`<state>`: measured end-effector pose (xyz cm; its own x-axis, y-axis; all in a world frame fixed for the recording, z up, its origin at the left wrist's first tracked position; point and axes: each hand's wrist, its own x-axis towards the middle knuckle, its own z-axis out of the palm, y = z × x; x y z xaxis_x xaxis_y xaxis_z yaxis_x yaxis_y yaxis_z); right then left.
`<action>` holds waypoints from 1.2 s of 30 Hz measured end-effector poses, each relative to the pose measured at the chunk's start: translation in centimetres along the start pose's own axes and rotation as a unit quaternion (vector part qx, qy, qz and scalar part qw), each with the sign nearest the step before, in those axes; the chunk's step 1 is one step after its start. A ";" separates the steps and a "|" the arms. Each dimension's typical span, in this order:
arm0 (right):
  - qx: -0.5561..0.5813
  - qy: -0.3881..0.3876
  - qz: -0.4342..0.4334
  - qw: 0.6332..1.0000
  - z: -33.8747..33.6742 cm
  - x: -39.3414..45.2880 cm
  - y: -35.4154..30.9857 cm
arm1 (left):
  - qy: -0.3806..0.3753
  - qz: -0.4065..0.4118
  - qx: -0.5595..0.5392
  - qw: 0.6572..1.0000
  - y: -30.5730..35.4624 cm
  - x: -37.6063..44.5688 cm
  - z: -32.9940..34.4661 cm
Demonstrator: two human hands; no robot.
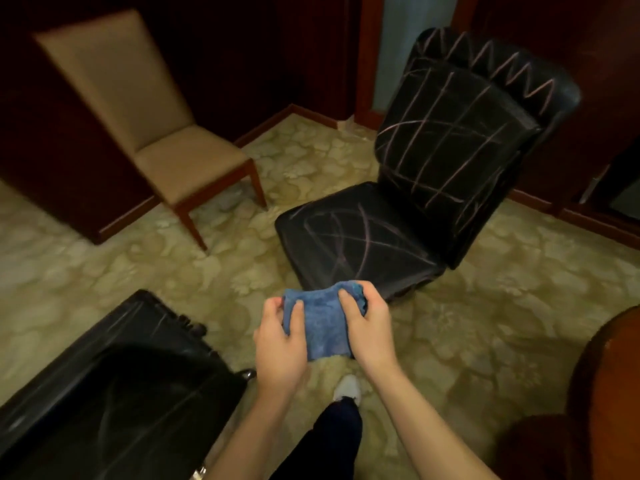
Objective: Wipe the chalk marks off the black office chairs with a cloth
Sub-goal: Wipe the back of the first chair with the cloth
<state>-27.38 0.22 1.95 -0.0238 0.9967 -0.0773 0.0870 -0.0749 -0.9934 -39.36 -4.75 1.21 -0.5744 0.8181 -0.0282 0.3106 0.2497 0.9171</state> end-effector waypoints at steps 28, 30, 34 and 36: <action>-0.100 -0.185 -0.245 0.946 19.4 -21.2 -7.9 | 0.207 0.245 0.119 0.940 -5.9 -15.6 -30.9; -0.107 -0.180 -0.242 0.947 19.8 -21.8 -7.5 | 0.200 0.249 0.129 0.939 -6.1 -16.3 -31.1; -0.138 -0.149 -0.264 0.943 20.1 -22.1 -7.1 | 0.223 0.240 0.113 0.938 -6.1 -17.1 -31.7; -0.139 -0.145 -0.268 0.942 20.2 -22.7 -7.1 | 0.234 0.220 0.104 0.941 -6.0 -17.5 -32.7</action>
<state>-47.58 -22.44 9.03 -0.4067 0.8358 0.3688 0.2413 0.4876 -0.8390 -55.94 -37.48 9.14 -0.6109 0.5609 0.5587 0.7100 0.0758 0.7001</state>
